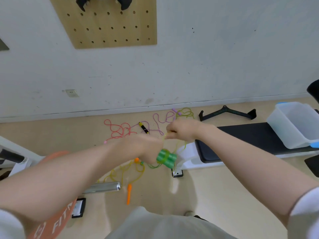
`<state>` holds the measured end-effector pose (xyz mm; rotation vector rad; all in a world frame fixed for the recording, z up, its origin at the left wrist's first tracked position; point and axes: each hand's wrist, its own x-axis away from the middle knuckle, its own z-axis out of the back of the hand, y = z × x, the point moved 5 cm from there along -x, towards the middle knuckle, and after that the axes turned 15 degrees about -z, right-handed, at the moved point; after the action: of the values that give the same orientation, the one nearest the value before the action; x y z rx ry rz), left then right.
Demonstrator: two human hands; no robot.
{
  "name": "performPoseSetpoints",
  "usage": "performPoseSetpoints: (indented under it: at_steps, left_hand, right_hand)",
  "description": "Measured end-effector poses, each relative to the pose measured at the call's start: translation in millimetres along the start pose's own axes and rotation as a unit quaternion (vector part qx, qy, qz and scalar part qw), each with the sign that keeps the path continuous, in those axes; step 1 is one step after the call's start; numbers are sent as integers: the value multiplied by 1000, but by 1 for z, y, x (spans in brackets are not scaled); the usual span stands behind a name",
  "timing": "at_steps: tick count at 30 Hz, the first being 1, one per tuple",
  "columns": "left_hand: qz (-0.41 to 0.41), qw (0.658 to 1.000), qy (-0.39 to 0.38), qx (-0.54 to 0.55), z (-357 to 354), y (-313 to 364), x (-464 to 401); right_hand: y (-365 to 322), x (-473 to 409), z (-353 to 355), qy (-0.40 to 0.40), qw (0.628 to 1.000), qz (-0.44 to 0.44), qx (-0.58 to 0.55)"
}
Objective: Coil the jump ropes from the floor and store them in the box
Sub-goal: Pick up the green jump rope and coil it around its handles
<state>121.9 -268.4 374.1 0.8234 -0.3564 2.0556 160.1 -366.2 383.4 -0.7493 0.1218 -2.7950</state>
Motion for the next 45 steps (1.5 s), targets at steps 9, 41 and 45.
performPoseSetpoints:
  at_steps: [9,41,45]
  left_hand:
    - [152,908,145,363,-14,-72,0]
    - [110,876,155,444,-44,-77,16]
    - [66,783,170,595,-37,-76,23]
  right_hand:
    - [-40,5,0,50,994,-2,-94]
    - [-76,17,-22,-69,965,-11,-253]
    - [-69,19,-45,-146,926,-9,-348]
